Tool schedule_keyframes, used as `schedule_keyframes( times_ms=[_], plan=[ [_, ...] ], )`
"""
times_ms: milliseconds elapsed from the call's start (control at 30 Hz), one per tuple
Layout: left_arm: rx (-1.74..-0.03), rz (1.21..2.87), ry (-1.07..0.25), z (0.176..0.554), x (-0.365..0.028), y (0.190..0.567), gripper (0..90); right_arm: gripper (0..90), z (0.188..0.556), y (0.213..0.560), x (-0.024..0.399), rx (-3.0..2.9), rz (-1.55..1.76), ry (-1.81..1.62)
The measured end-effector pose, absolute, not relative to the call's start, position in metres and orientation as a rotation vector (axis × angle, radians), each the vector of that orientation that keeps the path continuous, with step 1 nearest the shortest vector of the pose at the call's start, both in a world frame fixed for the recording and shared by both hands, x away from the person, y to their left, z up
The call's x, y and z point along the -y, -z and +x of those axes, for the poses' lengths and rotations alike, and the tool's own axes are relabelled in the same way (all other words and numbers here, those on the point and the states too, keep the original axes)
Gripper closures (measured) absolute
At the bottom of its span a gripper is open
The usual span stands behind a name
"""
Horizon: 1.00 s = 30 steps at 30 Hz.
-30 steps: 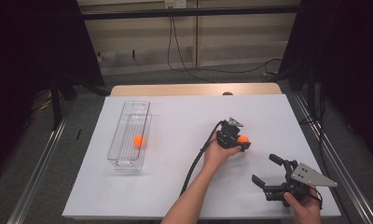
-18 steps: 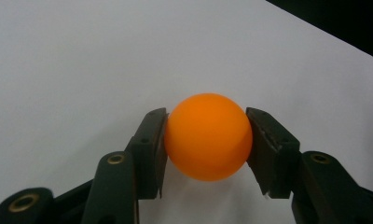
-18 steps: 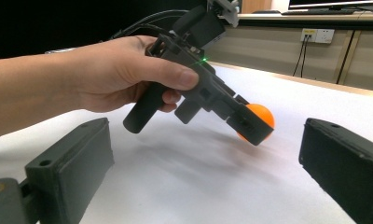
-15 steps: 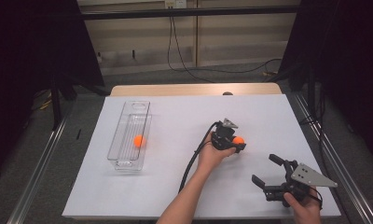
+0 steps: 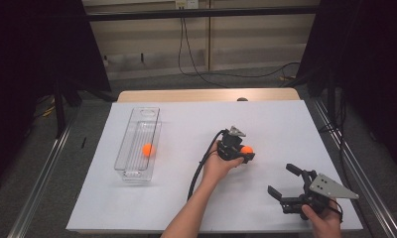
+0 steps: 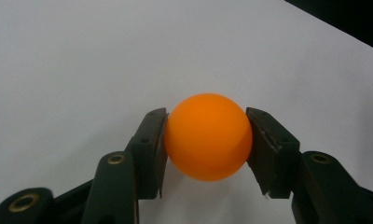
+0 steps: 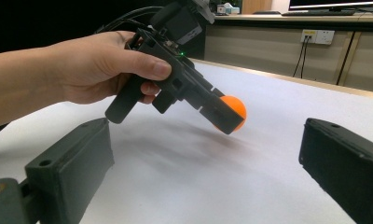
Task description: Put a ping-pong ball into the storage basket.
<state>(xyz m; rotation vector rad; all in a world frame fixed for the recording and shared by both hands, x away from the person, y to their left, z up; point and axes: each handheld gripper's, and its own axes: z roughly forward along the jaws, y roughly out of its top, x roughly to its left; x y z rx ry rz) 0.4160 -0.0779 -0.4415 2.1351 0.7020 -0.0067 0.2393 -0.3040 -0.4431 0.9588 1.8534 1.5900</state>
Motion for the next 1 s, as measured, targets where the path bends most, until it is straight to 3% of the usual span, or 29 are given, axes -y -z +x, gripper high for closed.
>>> schedule_keyframes(
  times_ms=[1000],
  plan=[
    [-0.749,2.149,-0.006,0.411,0.047,0.436,50.9,2.2,0.24,0.443,0.303,-1.85,0.947,-1.592]
  ],
)
